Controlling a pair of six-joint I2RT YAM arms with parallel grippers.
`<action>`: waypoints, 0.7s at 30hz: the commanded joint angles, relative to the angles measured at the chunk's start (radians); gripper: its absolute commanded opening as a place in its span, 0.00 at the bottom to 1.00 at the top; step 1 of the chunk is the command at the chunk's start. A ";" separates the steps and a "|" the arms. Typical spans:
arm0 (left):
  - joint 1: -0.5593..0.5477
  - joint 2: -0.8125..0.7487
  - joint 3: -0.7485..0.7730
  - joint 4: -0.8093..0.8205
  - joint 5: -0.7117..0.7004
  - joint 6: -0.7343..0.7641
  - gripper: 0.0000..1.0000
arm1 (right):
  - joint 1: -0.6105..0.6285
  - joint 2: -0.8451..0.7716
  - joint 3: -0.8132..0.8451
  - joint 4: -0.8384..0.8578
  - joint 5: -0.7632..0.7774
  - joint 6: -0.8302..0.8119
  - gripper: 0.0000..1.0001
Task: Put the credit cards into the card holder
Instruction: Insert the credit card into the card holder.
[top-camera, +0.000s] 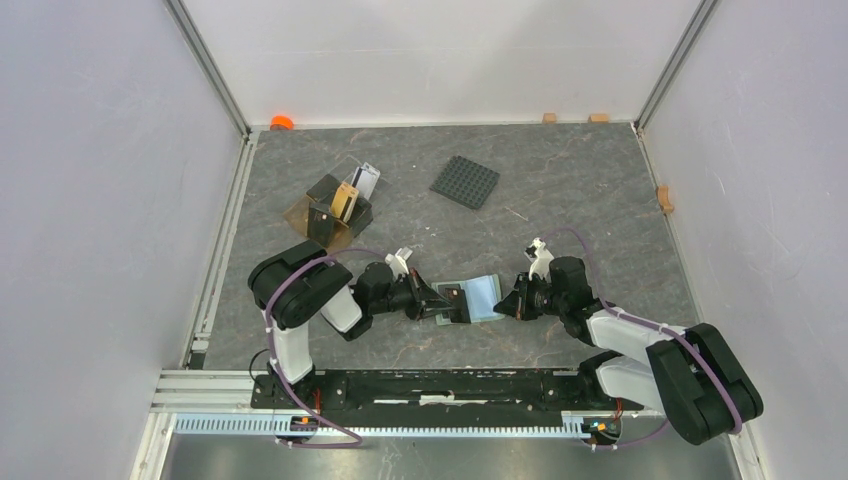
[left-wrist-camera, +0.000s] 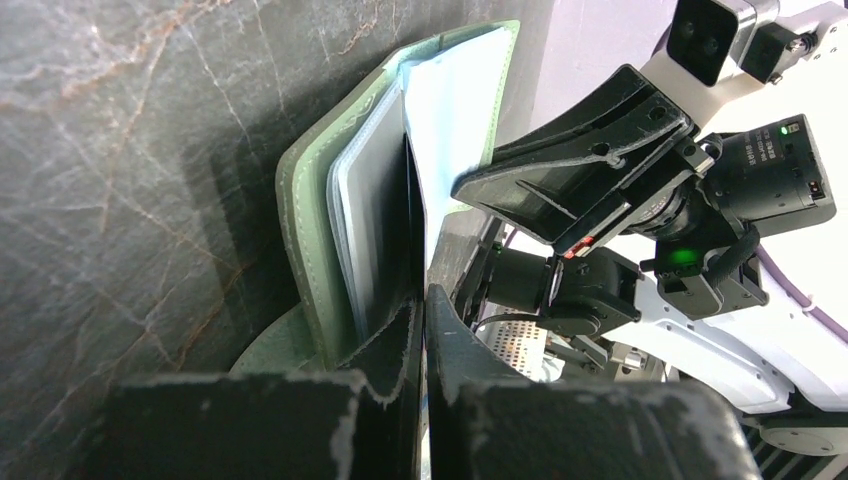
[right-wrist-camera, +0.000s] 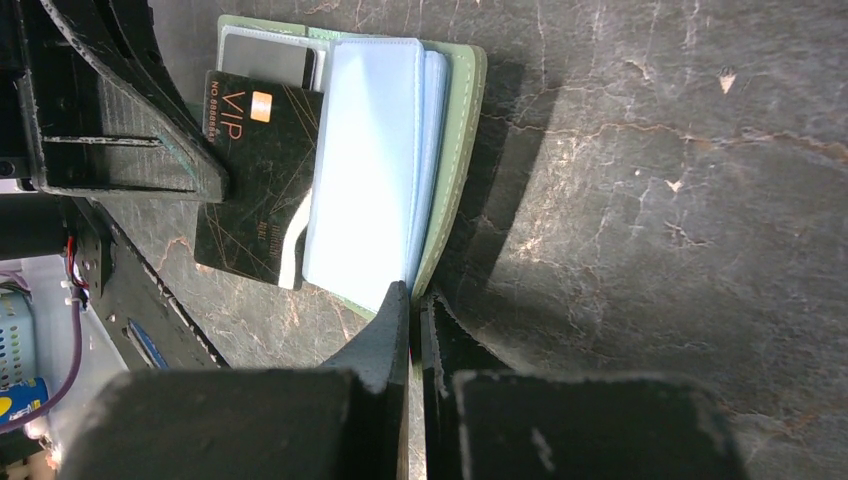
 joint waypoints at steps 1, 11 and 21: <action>-0.011 0.007 -0.006 0.134 -0.007 0.029 0.02 | 0.009 -0.001 -0.006 -0.042 0.020 -0.018 0.00; -0.012 -0.008 -0.031 0.183 -0.010 0.033 0.02 | 0.010 -0.007 0.001 -0.056 0.025 -0.021 0.00; -0.012 0.006 -0.015 0.015 -0.034 0.020 0.02 | 0.009 -0.023 0.006 -0.079 0.039 -0.026 0.00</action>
